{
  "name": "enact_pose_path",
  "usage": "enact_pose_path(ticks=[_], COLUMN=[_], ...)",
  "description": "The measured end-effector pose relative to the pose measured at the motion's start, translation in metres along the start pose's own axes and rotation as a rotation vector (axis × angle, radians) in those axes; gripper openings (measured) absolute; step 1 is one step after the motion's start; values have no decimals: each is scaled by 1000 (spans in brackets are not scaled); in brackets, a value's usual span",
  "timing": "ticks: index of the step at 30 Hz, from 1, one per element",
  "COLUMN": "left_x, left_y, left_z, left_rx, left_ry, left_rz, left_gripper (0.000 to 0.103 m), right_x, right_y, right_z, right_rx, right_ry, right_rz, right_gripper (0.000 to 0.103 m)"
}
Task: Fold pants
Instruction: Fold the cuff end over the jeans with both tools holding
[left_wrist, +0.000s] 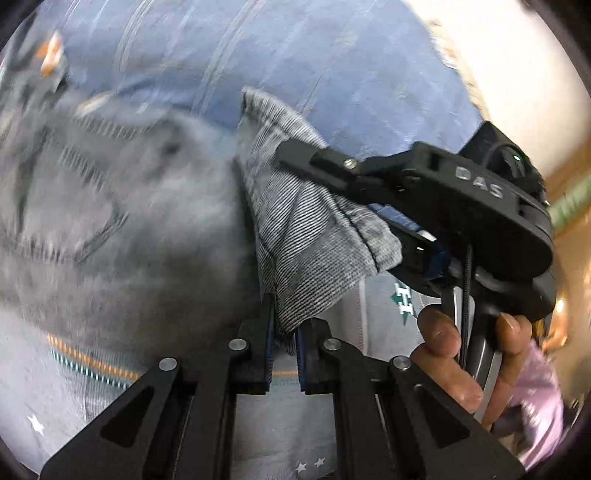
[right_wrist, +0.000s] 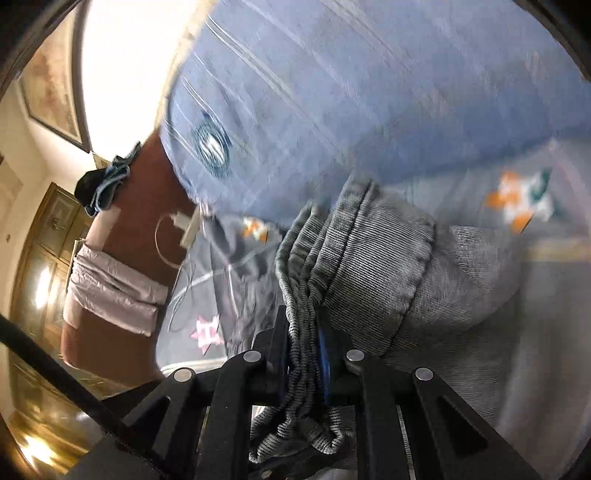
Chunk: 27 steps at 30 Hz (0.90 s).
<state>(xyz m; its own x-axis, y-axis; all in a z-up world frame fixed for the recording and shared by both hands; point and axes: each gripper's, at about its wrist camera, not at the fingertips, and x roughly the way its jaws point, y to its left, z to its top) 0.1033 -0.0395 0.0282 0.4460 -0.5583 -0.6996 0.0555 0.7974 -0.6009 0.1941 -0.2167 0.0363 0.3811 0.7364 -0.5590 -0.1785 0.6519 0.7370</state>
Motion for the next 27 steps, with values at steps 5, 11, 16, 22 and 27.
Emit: enact_pose_path(ticks=[5, 11, 16, 22, 27], left_x=[18, 19, 18, 28, 19], left_y=[11, 5, 13, 28, 26], left_z=[0, -5, -1, 9, -2], left_rx=[-17, 32, -10, -70, -57], left_ry=[84, 107, 102, 107, 18], left_rz=[55, 76, 51, 57, 159], left_gripper=[9, 54, 57, 56, 11], right_x=[-2, -74, -101, -79, -56], right_y=[-19, -32, -67, -104, -98], right_z=[-5, 11, 15, -10, -13], right_rx=[103, 139, 254, 354, 322], right_ry=[-30, -188, -213, -55, 5], right_rz=[108, 72, -154, -289, -251], right_gripper=[38, 51, 51, 36, 36])
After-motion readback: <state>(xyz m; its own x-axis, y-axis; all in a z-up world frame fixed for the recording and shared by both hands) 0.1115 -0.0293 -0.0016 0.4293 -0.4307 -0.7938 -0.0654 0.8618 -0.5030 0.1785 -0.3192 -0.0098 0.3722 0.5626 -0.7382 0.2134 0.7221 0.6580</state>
